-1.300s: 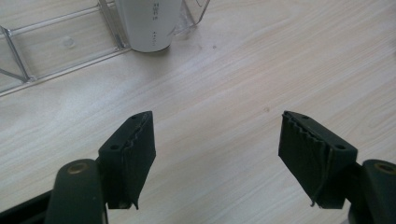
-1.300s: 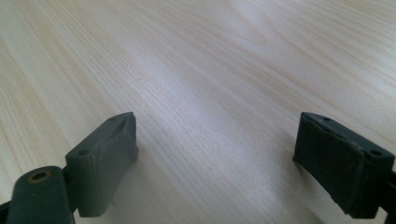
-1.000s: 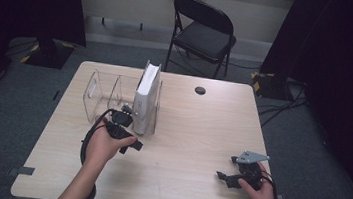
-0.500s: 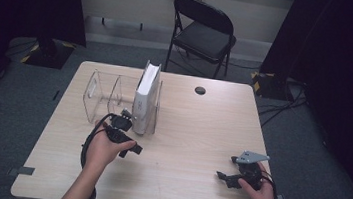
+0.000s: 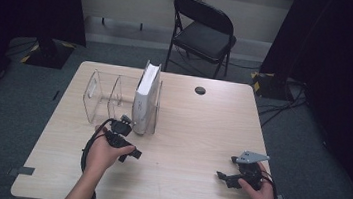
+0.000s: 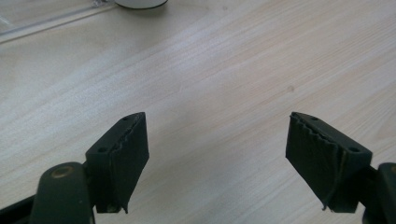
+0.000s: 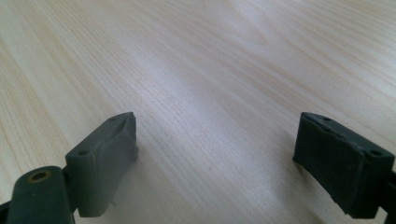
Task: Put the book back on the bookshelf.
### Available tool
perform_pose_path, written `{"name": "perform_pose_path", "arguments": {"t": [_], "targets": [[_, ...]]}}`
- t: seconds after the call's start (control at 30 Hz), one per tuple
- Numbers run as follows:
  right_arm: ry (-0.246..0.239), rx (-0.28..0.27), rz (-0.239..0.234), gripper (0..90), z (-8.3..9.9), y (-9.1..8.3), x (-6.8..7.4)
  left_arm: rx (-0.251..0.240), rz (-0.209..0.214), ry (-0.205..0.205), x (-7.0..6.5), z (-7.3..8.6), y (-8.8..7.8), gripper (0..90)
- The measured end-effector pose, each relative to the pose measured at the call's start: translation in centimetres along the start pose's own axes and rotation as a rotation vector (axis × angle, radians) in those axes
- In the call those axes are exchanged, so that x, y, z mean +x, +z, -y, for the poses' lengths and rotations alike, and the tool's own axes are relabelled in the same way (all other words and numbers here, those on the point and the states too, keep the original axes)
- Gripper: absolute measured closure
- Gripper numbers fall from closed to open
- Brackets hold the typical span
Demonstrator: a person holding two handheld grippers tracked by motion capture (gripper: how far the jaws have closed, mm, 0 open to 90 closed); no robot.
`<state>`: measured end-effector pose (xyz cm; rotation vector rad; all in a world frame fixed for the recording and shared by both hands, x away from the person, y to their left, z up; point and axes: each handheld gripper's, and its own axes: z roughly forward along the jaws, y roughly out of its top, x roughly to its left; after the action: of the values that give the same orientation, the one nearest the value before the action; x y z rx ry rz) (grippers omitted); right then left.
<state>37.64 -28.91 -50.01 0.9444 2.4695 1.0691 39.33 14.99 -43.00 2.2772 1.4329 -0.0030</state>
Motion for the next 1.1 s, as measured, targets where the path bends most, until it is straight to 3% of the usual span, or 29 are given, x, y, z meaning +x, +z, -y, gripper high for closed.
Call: {"name": "perform_pose_path", "arguments": {"t": [0.23, 0.47, 0.57, 0.77, 0.8, 1.1], "targets": [[0.000, 0.000, 0.000, 12.3, 0.0, 0.0, 0.0, 0.006, -0.020, -0.007, 0.3, 0.8, 0.7, 19.7], [0.000, 0.000, 0.000, 12.3, 0.0, 0.0, 0.0, 0.011, -0.023, -0.003, 0.5, 1.4, 1.3, 19.6], [0.000, 0.000, 0.000, 12.3, 0.0, 0.0, 0.0, 0.003, -0.013, -0.020, 0.5, 1.7, 1.7, 19.4], [0.000, 0.000, 0.000, 12.3, 0.0, 0.0, 0.0, 0.017, -0.014, 0.001, 0.5, 1.9, 2.3, 18.1], [0.000, 0.000, 0.000, 12.3, 0.0, 0.0, 0.0, 0.016, -0.014, -0.019, 0.4, 2.0, 2.4, 18.2], [-0.001, -0.001, 0.001, 12.3, 0.0, 0.0, 0.0, 0.011, -0.040, 0.015, 0.3, 2.6, 2.9, 16.9]]}}
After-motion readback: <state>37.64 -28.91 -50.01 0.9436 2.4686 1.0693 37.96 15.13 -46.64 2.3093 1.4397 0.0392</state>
